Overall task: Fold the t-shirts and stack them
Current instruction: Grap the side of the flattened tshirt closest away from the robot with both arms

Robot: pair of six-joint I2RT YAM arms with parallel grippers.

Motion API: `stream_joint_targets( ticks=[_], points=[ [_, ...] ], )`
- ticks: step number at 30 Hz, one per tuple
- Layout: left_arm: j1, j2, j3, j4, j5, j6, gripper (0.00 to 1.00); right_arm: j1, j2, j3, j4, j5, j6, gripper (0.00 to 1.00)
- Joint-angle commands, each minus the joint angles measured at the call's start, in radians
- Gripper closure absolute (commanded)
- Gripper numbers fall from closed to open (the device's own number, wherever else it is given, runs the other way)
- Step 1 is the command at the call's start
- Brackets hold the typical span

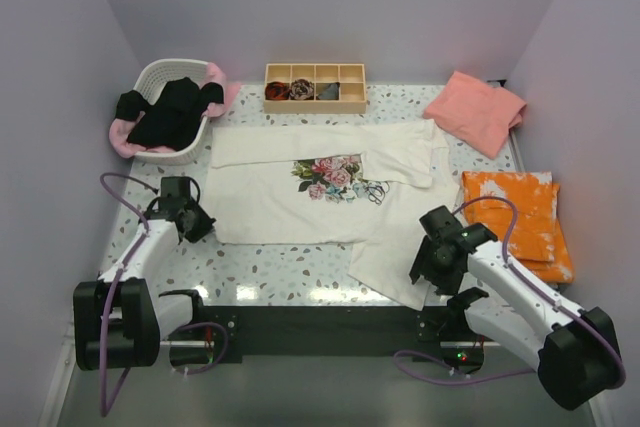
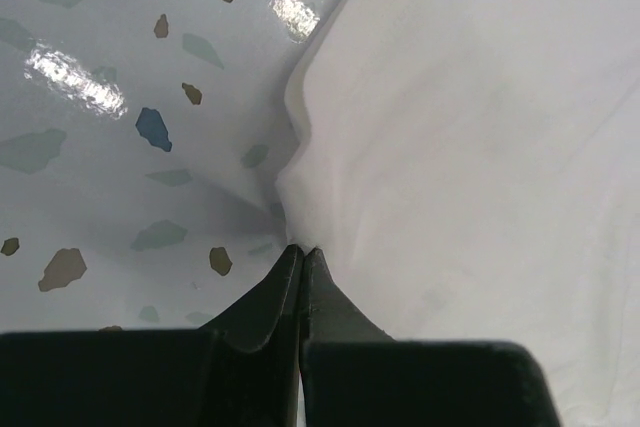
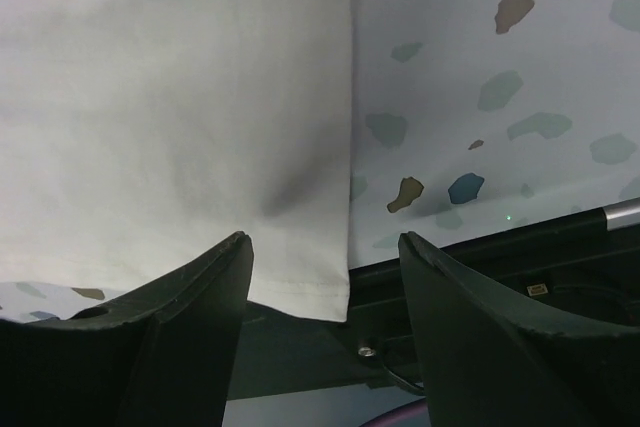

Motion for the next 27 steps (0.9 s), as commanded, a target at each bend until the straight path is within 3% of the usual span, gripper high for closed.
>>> stream_joint_targets(
  ticks=[1,7,8,14,15,19,27],
  points=[
    [0.006,-0.009,0.052,0.035,0.022,0.043,1.00,0.011,-0.039,-0.061,0.084,-0.043,0.063,0.36],
    [0.006,-0.003,0.049,0.039,0.020,0.055,1.00,0.022,-0.053,-0.132,0.139,-0.066,0.101,0.39],
    [0.006,-0.002,0.047,0.041,0.018,0.055,1.00,0.029,-0.053,-0.138,0.153,-0.071,0.106,0.46],
    [0.006,-0.003,0.038,0.039,0.015,0.053,1.00,0.043,-0.032,-0.129,0.162,-0.060,0.103,0.67],
    [0.006,-0.005,0.036,0.036,0.011,0.053,1.00,0.043,-0.030,-0.129,0.168,-0.058,0.103,0.78],
    [0.006,-0.008,0.032,0.032,0.006,0.053,1.00,0.046,-0.041,-0.126,0.177,-0.065,0.101,1.00],
    [0.006,-0.002,0.053,0.018,0.005,0.050,1.00,0.051,-0.151,0.023,0.101,0.064,0.066,1.00]
  ],
)
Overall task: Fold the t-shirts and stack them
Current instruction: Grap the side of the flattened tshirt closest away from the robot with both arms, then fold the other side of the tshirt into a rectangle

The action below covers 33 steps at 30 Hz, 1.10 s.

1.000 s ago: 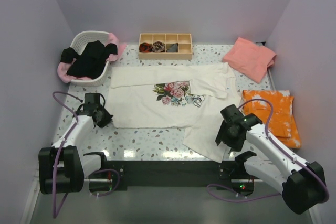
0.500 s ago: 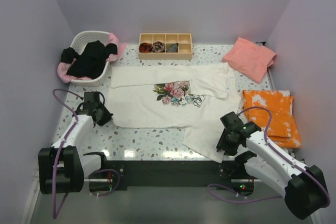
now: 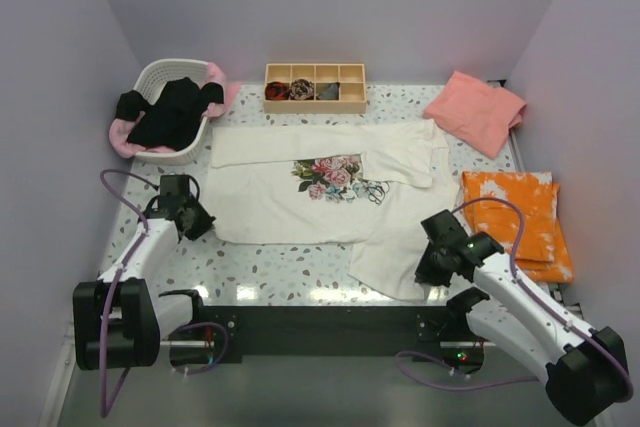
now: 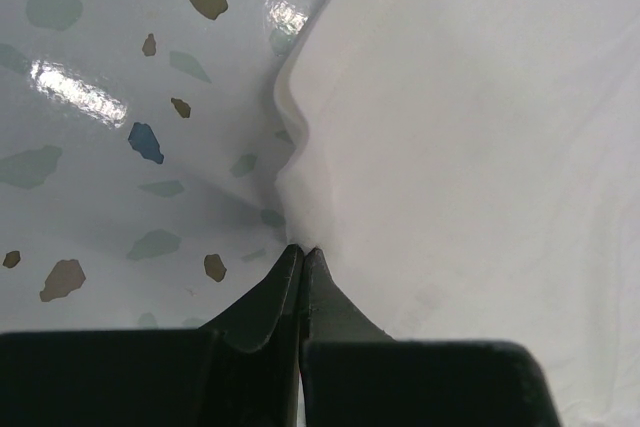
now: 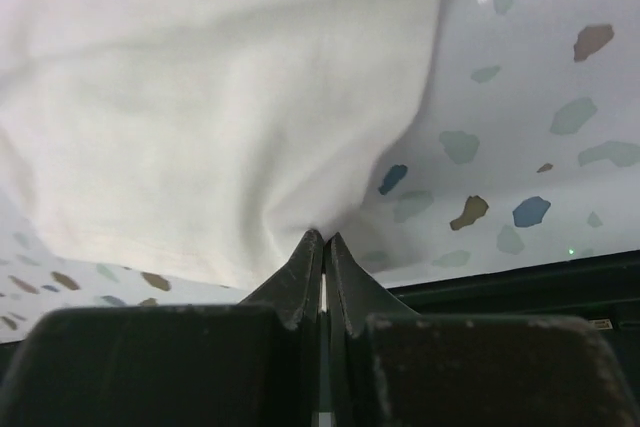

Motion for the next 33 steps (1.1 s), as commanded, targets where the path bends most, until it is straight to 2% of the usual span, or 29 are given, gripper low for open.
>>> stream_joint_targets(
  ticks=[1,9,21,33],
  points=[
    [0.006,-0.002,0.038,0.010,-0.001,0.013,1.00,0.005,-0.046,0.132,0.011,0.110,-0.009,1.00],
    [0.006,0.012,0.068,-0.004,-0.024,0.012,1.00,0.004,0.006,0.230,0.101,0.255,-0.081,1.00],
    [0.011,0.024,0.098,-0.035,-0.059,0.004,1.00,0.001,0.066,0.367,0.121,0.484,-0.179,1.00],
    [0.012,0.084,0.136,0.008,-0.053,-0.005,1.00,-0.057,0.149,0.437,0.239,0.472,-0.297,1.00]
  ],
)
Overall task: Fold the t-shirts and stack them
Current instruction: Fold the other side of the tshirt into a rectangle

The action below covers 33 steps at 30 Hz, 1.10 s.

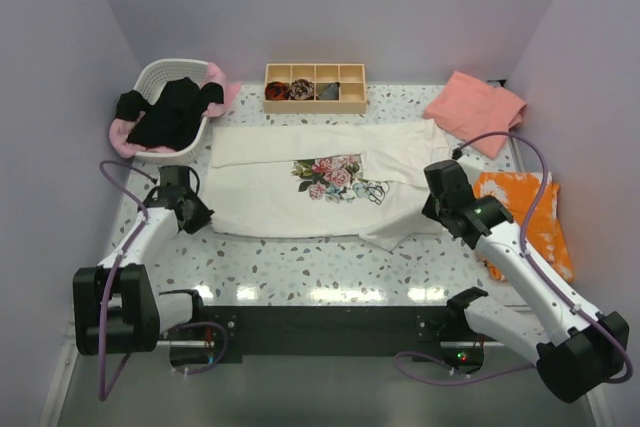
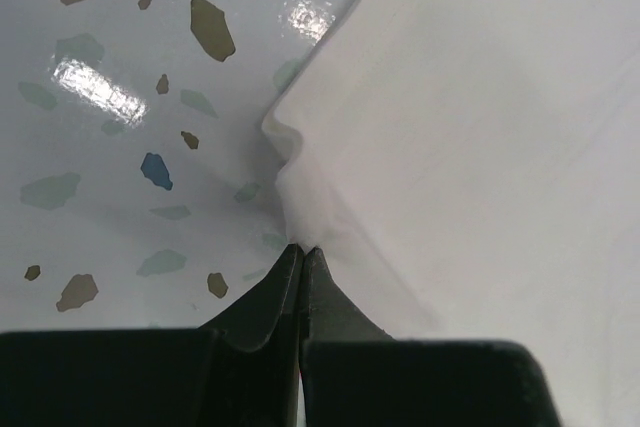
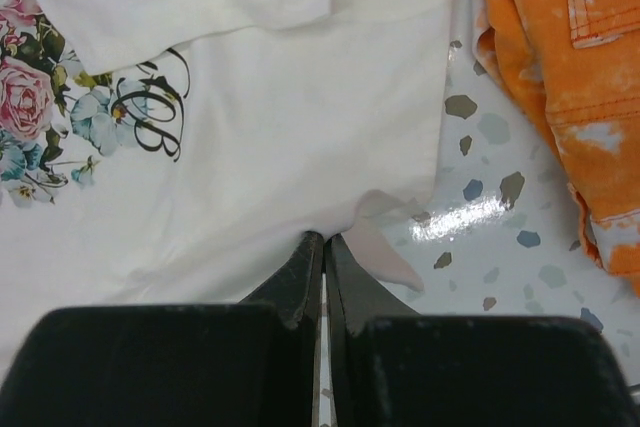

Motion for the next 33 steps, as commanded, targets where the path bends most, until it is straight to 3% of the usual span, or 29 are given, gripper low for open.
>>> stream_joint_targets(
  ticks=[1,7,22,33],
  points=[
    [0.012,0.022,0.073,0.038,-0.015,-0.002,1.00,-0.051,0.025,0.051,0.089,0.025,-0.065,1.00],
    [0.014,0.092,0.139,0.069,-0.021,0.004,1.00,-0.140,0.097,0.071,0.158,-0.059,-0.122,1.00],
    [0.016,0.348,0.276,0.140,-0.013,-0.007,1.00,-0.212,0.332,0.191,0.316,-0.128,-0.194,1.00],
    [0.019,0.399,0.316,0.189,-0.013,-0.051,1.00,-0.232,0.534,0.286,0.414,-0.150,-0.225,1.00]
  ],
)
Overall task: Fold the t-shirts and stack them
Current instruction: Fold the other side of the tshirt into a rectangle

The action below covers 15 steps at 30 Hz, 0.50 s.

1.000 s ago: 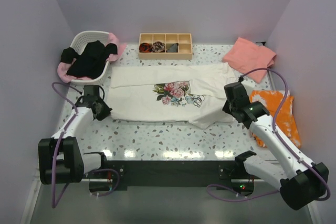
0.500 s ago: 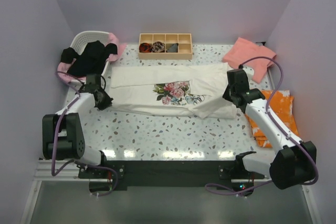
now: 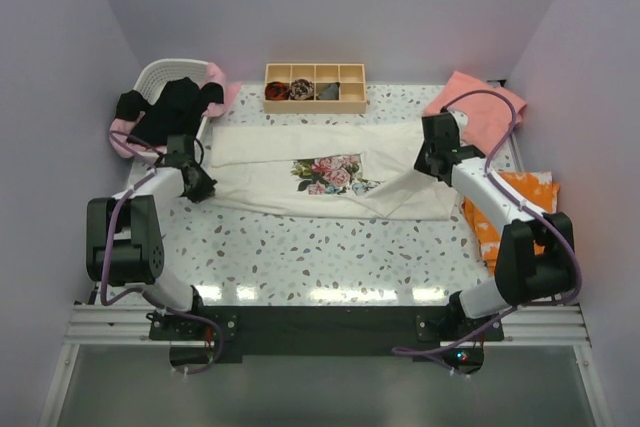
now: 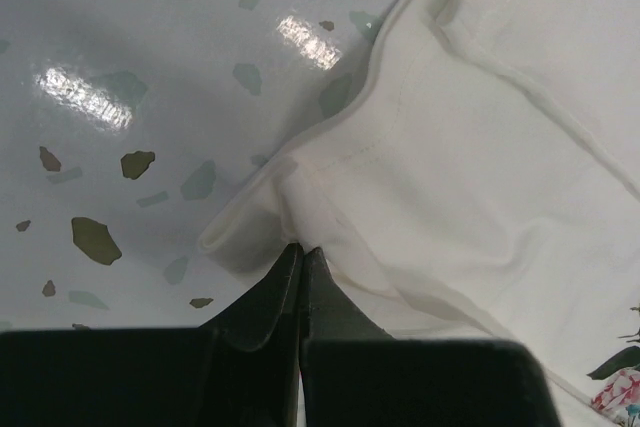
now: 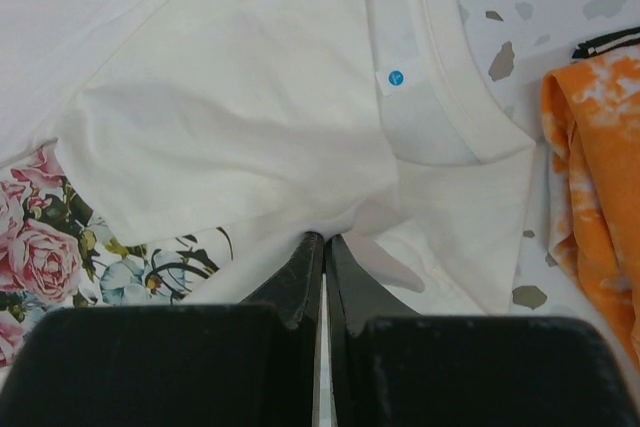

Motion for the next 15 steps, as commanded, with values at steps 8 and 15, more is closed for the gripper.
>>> stream_joint_targets(
  ticks=[8,15],
  points=[
    [0.022,0.028,0.126,0.067,-0.034,-0.039,1.00,-0.032,0.148,0.172,0.094,-0.001,-0.030,1.00],
    [0.028,0.060,0.157,0.041,-0.030,-0.028,0.69,-0.042,0.187,0.197,0.112,-0.002,-0.033,0.58]
  ],
)
